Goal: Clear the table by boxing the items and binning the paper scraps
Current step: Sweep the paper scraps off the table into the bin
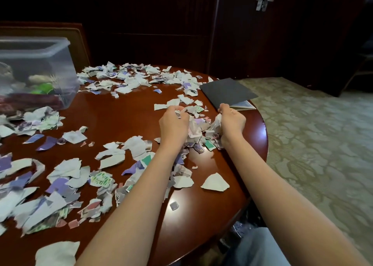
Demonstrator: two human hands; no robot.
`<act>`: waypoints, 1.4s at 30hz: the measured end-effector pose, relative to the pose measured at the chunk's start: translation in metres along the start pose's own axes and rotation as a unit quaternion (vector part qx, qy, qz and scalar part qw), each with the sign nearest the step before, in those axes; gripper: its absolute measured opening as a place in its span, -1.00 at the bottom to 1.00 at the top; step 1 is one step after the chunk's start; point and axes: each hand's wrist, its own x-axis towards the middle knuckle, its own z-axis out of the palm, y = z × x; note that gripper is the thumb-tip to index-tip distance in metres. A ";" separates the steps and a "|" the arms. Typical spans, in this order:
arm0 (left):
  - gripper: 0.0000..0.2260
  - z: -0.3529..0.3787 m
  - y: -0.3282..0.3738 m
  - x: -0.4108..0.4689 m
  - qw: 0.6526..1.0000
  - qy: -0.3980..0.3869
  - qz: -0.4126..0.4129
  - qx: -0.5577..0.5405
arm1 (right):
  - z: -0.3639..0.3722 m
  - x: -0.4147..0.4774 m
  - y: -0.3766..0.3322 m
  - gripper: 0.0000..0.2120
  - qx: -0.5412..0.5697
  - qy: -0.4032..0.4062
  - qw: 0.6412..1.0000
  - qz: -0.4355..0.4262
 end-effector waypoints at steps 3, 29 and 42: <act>-0.70 0.001 0.000 0.003 0.998 0.004 -0.040 -0.038 | 0.006 -0.006 -0.011 -0.72 0.066 -0.036 0.995 0.070; -0.68 0.022 0.066 -0.023 0.980 0.042 -0.012 -0.195 | 0.012 -0.046 -0.049 -0.73 0.210 -0.126 0.966 0.081; -0.79 0.153 0.128 -0.059 0.977 -0.094 0.030 -0.187 | -0.119 0.024 -0.068 -0.72 0.232 0.017 0.972 0.045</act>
